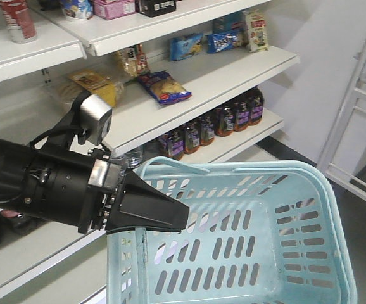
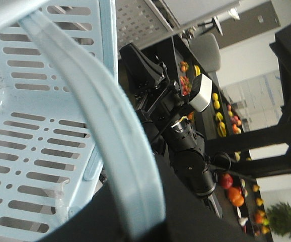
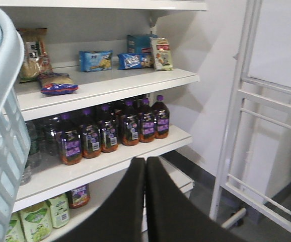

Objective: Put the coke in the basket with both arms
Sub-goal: 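Approach the shelf with the red Coca-Cola can, basket held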

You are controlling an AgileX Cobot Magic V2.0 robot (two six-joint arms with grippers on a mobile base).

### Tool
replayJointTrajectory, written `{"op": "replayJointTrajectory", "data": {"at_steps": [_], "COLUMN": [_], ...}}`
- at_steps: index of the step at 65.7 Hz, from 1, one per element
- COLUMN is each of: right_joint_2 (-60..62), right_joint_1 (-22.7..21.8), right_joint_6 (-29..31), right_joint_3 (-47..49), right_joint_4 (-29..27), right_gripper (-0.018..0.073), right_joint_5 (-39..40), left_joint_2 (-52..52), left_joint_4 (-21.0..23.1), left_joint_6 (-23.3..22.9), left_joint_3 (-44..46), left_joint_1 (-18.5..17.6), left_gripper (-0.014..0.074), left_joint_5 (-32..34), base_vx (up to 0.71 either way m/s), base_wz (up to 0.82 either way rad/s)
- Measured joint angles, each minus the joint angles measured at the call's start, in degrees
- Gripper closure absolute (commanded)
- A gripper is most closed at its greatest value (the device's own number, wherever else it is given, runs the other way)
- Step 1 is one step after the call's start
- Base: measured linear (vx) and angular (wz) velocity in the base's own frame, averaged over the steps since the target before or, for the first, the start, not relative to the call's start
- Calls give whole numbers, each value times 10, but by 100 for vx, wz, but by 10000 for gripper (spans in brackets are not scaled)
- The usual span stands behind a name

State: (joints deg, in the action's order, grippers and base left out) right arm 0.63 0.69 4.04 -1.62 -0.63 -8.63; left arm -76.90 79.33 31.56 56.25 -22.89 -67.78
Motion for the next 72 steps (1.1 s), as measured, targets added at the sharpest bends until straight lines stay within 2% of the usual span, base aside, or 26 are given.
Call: {"op": "replayJointTrajectory", "data": {"at_steps": [72], "right_joint_2": [0], "right_joint_1": [0], "right_joint_6": [0], "right_joint_3": [0], "right_joint_4": [0], "right_gripper": [569], "right_joint_5": [0], "left_joint_2": [0], "left_joint_4": [0], "left_joint_6": [0], "left_joint_3": [0], "left_joint_1": [0], "left_gripper": [603], "left_joint_5": [0], "base_vx": [7], "base_wz": [37]}}
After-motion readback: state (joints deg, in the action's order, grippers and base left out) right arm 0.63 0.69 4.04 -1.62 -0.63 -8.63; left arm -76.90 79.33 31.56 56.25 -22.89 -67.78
